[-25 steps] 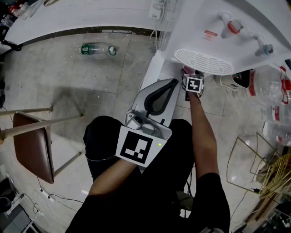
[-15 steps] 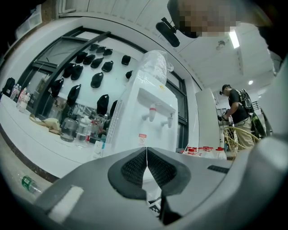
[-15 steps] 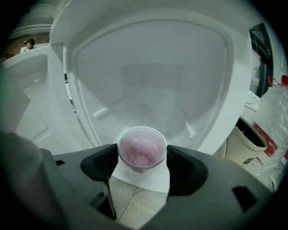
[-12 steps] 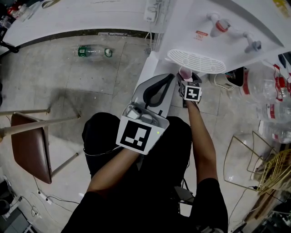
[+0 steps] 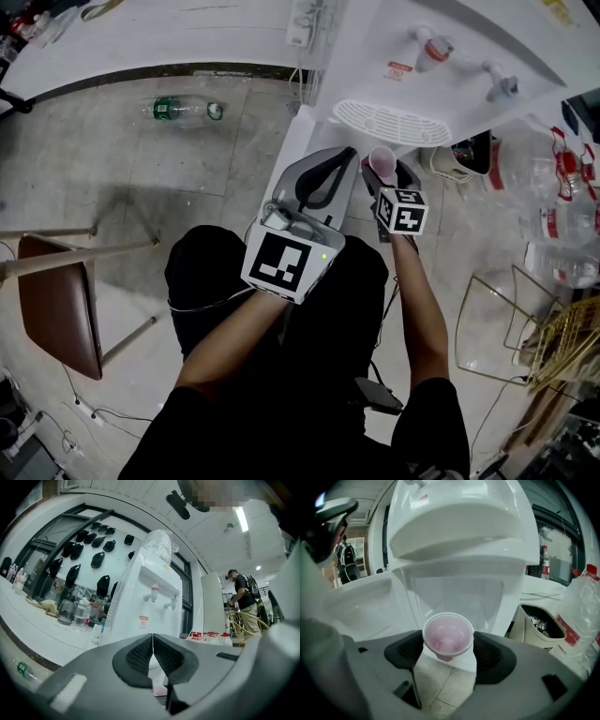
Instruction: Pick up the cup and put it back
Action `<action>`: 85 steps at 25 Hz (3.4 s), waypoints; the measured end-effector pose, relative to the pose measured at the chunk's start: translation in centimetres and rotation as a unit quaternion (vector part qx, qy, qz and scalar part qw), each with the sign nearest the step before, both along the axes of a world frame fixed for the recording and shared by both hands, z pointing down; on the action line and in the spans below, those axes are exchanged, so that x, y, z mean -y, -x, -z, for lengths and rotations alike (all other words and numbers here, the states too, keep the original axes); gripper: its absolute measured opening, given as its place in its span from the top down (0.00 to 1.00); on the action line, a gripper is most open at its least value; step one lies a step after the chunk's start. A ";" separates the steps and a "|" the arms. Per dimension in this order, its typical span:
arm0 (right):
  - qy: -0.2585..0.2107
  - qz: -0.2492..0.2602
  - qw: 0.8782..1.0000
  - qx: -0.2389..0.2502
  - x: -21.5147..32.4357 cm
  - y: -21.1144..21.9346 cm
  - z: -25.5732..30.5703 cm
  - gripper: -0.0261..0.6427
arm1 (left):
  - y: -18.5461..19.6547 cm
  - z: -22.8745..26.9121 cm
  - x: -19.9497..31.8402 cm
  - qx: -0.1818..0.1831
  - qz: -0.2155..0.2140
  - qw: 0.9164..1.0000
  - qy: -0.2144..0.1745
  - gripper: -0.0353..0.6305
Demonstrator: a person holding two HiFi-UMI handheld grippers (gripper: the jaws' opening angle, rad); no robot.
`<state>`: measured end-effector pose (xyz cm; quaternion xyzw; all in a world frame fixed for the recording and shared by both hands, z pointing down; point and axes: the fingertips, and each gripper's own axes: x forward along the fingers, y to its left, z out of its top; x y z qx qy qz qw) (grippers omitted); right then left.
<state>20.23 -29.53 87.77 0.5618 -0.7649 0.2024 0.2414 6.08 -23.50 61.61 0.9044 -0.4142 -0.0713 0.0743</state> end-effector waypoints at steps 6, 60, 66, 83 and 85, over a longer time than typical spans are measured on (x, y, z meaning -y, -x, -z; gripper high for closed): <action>-0.015 0.015 1.000 0.008 -2.8 0.2 3.8 0.48 | -0.3 0.2 0.2 -0.002 -0.005 1.000 -0.001 0.94; -0.130 0.031 0.990 -0.048 -0.3 -3.7 23.6 0.48 | -2.6 -0.1 -0.4 -0.004 -0.047 0.999 0.000 0.94; -0.121 0.028 0.991 -0.047 0.7 -3.4 23.3 0.48 | -2.4 -0.1 -0.5 -0.008 -0.047 0.999 0.002 0.94; -0.118 0.019 0.992 -0.039 2.0 -3.4 23.3 0.48 | -2.4 -0.2 -0.5 -0.010 -0.050 0.999 0.004 0.94; -0.121 0.018 0.992 -0.039 2.2 -3.4 23.3 0.48 | -2.4 -0.2 -0.5 -0.010 -0.049 0.999 0.004 0.94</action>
